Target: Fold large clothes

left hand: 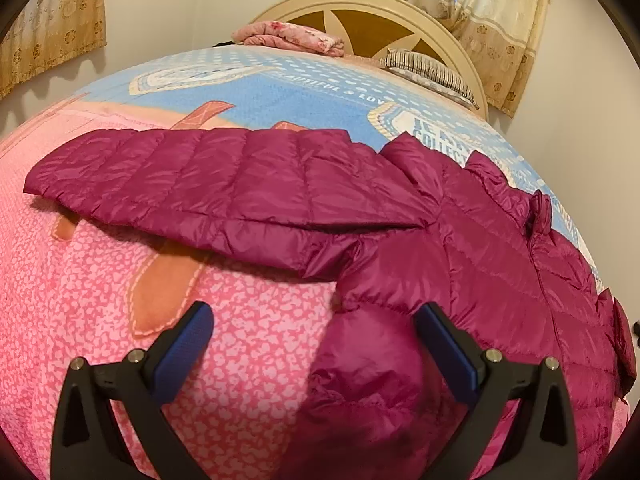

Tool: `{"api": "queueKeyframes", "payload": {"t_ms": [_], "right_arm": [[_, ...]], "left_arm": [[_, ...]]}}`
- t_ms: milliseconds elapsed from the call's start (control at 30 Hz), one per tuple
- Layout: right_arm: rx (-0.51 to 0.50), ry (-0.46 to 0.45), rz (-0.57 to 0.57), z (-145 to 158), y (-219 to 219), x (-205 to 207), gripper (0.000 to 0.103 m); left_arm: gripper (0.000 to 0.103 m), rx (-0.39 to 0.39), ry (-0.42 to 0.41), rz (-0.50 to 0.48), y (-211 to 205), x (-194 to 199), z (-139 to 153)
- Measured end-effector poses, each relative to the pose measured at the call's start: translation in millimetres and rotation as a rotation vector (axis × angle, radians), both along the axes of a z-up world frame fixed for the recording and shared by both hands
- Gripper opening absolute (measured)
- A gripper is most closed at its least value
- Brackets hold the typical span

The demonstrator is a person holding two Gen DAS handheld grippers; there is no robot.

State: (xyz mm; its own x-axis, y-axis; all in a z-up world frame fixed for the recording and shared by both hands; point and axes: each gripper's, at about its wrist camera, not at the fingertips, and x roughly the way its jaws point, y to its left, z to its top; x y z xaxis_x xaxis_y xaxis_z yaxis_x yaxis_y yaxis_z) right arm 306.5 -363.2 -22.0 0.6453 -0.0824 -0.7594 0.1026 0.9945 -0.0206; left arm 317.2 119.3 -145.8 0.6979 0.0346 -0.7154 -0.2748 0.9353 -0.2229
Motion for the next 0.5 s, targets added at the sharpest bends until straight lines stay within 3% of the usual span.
{"api": "queueKeyframes", "payload": {"t_ms": [67, 167, 233, 267, 333, 500], "right_arm": [[-0.088, 0.048, -0.023, -20, -5, 6, 0.088], [-0.105, 0.089, -0.046, -38, -18, 10, 0.085], [-0.058, 0.08, -0.064, -40, -29, 7, 0.038], [-0.017, 0.083, -0.078, -40, -36, 6, 0.037], [0.054, 0.073, -0.108, -34, -47, -1, 0.021], [0.155, -0.036, -0.159, 13, -59, -20, 0.016]], "left_arm": [[0.103, -0.001, 0.001, 0.001, 0, 0, 0], [0.103, 0.001, 0.004, 0.0, 1, 0, -1], [0.103, 0.002, 0.006, -0.004, 0, 1, -1], [0.103, 0.001, 0.006, -0.005, 1, 1, -1], [0.103, -0.003, 0.004, -0.006, 1, 1, -1], [0.103, -0.014, -0.007, -0.006, 3, -2, -1]]}}
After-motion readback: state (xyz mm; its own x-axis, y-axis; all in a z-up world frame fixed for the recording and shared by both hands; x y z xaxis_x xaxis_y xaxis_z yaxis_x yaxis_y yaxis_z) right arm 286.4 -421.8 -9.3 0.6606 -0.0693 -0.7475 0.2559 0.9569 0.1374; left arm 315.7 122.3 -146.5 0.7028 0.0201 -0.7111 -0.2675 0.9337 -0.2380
